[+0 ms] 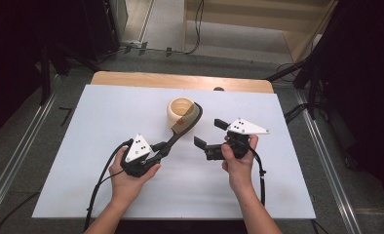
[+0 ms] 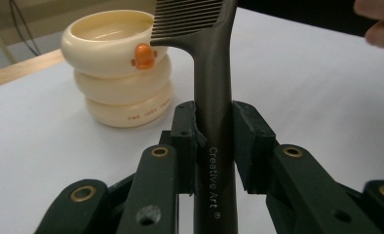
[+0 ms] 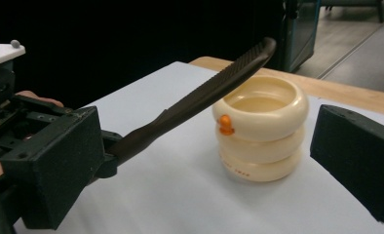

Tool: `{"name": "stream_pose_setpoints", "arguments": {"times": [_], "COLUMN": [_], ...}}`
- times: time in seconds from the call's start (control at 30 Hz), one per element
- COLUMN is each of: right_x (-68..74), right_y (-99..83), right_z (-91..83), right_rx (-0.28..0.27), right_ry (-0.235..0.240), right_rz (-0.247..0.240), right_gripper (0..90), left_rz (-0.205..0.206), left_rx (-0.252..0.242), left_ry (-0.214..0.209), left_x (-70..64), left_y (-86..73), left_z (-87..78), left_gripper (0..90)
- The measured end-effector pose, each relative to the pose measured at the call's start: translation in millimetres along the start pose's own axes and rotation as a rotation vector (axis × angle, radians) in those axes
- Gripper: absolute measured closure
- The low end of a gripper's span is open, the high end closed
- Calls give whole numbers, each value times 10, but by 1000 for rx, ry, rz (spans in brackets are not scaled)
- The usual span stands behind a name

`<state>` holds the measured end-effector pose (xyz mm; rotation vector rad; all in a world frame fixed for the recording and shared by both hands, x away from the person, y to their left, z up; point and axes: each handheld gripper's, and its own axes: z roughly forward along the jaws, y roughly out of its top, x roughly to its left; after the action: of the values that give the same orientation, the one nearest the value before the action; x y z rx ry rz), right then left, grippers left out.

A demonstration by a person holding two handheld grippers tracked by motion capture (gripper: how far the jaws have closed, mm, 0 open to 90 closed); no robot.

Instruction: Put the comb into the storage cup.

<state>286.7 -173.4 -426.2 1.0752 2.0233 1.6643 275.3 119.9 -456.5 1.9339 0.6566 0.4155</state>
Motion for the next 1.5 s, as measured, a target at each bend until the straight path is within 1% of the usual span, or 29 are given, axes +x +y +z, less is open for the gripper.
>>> {"name": "stream_pose_setpoints", "arguments": {"times": [0.07, 0.1, 0.2, 0.23, 0.27, 0.3, 0.33, 0.37, 0.4, 0.43, 0.47, 0.5, 0.53, 0.73, 0.77, 0.83, 0.87, 0.9, 0.93, 0.97, 1.07, 1.1, 1.13, 1.2, 1.23, 1.33, 1.43, 1.47, 1.5], "right_x": [25, 49, 78, 112, 112, 136, 136, 154, 162, 162, 174, 177, 177, 173, 149, 112, 98, 98, 84, 84, 80, 84, 84, 78, 80, 84, 79, 83, 99], "right_y": [-10, -19, -34, -36, -36, -38, -38, -45, -49, -49, -56, -63, -63, -94, -115, -138, -148, -148, -166, -166, -190, -203, -203, -212, -218, -220, -227, -227, -223], "right_z": [10, 22, 30, 49, 49, 50, 50, 54, 62, 62, 83, 89, 89, 135, 141, 143, 143, 143, 141, 141, 140, 141, 141, 136, 125, 119, 106, 105, 101], "right_rx": [6, 9, 3, 15, 15, 7, 7, 3, 8, 8, 32, 36, 36, 41, 37, 35, 39, 39, 43, 43, 49, 56, 56, 58, 62, 56, 30, 25, 22], "right_ry": [15, 34, 51, 57, 57, 56, 56, 69, 70, 70, 63, 71, 71, 8, 10, 20, 27, 27, 32, 32, 27, 29, 29, 45, 55, 60, 114, 139, 132], "right_rz": [23, 60, 79, 96, 96, 114, 114, 147, 153, 153, 175, 195, 195, 249, 279, 316, 324, 324, 336, 336, 341, 358, 358, 391, 421, 424, 458, 471, 458], "right_gripper": [0, 0, 0, 0, 0, 38, 38, 72, 110, 110, 148, 170, 170, 343, 388, 412, 442, 442, 479, 479, 556, 602, 602, 653, 725, 746, 811, 816, 817], "left_rz": [-1, 5, 14, 12, 14, 15, 20, 22, 25, 23, 26, 32, 32, 54, 56, 66, 66, 70, 72, 78, 84, 88, 92, 101, 107, 110, 94, 87, 79], "left_rx": [-13, -16, -32, -37, -38, -42, -44, -48, -48, -52, -48, -55, -55, -70, -73, -70, -70, -68, -67, -69, -66, -66, -65, -62, -61, -63, -49, -56, -60], "left_ry": [-5, -2, -4, -9, -11, -10, -10, -11, -13, -15, -19, -20, -20, -19, -17, -19, -19, -20, -22, -21, -19, -20, -18, -15, -16, -11, -26, -32, -40], "left_x": [-24, -40, -81, -92, -103, -120, -135, -149, -159, -172, -182, -204, -204, -287, -301, -334, -334, -344, -357, -367, -393, -399, -407, -425, -431, -445, -439, -436, -434], "left_y": [-16, -20, -32, -35, -37, -40, -43, -46, -48, -51, -53, -61, -61, -74, -77, -90, -90, -95, -100, -104, -113, -115, -117, -120, -121, -129, -135, -140, -140], "left_z": [-4, -5, -11, -11, -12, -11, -11, -8, -7, 1, 6, 19, 19, 38, 45, 69, 69, 78, 86, 95, 113, 117, 123, 131, 138, 150, 186, 188, 188], "left_gripper": [727, 727, 727, 726, 726, 727, 727, 726, 726, 726, 726, 726, 726, 726, 726, 726, 726, 726, 726, 726, 726, 726, 726, 726, 726, 725, 721, 716, 697]}}
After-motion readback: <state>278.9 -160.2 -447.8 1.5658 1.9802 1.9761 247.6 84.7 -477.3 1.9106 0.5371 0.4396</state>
